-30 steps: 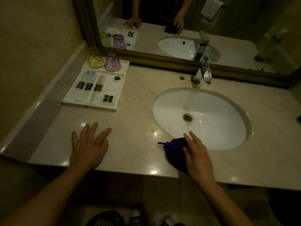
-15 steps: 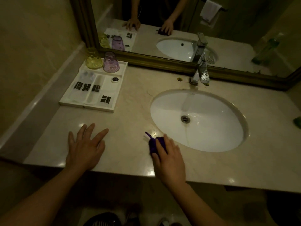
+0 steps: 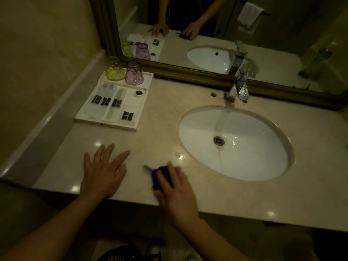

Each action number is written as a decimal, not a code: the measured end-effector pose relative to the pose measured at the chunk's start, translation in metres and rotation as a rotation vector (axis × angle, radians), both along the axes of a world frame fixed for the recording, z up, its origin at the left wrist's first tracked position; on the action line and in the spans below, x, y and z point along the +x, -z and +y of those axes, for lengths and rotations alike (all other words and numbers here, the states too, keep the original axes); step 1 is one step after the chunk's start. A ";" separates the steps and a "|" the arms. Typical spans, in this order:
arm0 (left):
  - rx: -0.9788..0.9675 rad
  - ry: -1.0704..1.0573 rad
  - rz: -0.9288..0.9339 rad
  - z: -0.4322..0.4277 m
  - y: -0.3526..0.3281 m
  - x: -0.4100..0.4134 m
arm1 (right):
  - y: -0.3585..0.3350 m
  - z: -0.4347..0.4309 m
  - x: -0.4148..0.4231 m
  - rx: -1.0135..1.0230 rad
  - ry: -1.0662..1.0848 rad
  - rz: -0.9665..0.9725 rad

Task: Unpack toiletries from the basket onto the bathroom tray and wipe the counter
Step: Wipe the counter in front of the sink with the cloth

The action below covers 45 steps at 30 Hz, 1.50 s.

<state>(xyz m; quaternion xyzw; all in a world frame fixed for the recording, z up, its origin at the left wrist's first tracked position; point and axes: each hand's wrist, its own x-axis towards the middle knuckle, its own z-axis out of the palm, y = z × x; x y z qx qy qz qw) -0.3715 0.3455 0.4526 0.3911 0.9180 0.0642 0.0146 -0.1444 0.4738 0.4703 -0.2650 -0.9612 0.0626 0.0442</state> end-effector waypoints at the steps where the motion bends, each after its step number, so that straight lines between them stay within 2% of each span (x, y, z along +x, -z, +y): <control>1: 0.001 0.005 -0.007 0.000 0.000 0.000 | 0.002 -0.005 -0.001 0.003 -0.106 -0.019; 3: 0.010 0.013 -0.020 0.000 0.000 0.000 | 0.003 0.005 0.007 0.012 -0.187 -0.038; 5: 0.018 -0.008 -0.024 0.002 -0.002 0.002 | 0.002 0.027 0.004 -0.034 -0.063 -0.026; 8: 0.031 -0.014 -0.036 0.001 -0.004 0.005 | -0.003 0.057 -0.044 -0.090 0.138 0.034; 12: 0.023 -0.007 -0.040 0.000 -0.008 0.002 | -0.010 0.061 -0.105 -0.137 0.175 0.059; 14: 0.052 -0.025 -0.061 -0.002 -0.009 0.003 | -0.004 0.037 -0.106 -0.136 0.097 0.038; 17: 0.104 -0.103 -0.052 -0.003 -0.009 0.002 | 0.007 -0.003 -0.070 -0.085 -0.304 -0.005; 19: 0.096 -0.117 -0.049 -0.004 -0.010 0.003 | 0.011 0.013 -0.052 -0.043 -0.391 -0.001; 20: 0.092 -0.112 -0.055 -0.003 -0.011 0.004 | 0.009 0.026 -0.049 -0.032 -0.309 0.004; 23: 0.070 -0.105 -0.062 0.000 -0.014 0.005 | -0.001 0.054 -0.066 -0.100 0.121 0.052; 24: 0.057 -0.105 -0.062 -0.001 -0.014 0.005 | -0.004 0.049 -0.073 -0.118 0.176 0.059; 25: 0.045 -0.104 -0.062 -0.002 -0.014 0.005 | -0.004 0.040 -0.075 -0.114 0.160 0.060; 28: 0.015 -0.093 -0.065 -0.003 -0.013 0.003 | 0.004 0.011 -0.041 -0.079 -0.110 0.005; 29: 0.017 -0.090 -0.065 -0.002 -0.014 0.003 | 0.007 0.015 -0.021 -0.056 -0.140 0.003; 30: 0.022 -0.088 -0.065 -0.002 -0.014 0.003 | 0.009 0.025 0.000 -0.043 -0.105 0.016; 35: 0.019 -0.080 -0.074 0.001 -0.017 0.009 | -0.003 0.086 0.098 -0.081 0.409 -0.020; 38: 0.009 -0.096 -0.069 0.002 -0.017 0.009 | -0.005 0.084 0.103 -0.111 0.500 0.022; 41: -0.003 -0.106 -0.058 0.003 -0.014 0.010 | -0.002 0.047 0.071 -0.105 0.401 0.028; 45: 0.017 -0.117 -0.032 0.003 -0.009 0.010 | -0.001 -0.008 0.018 -0.089 0.057 0.058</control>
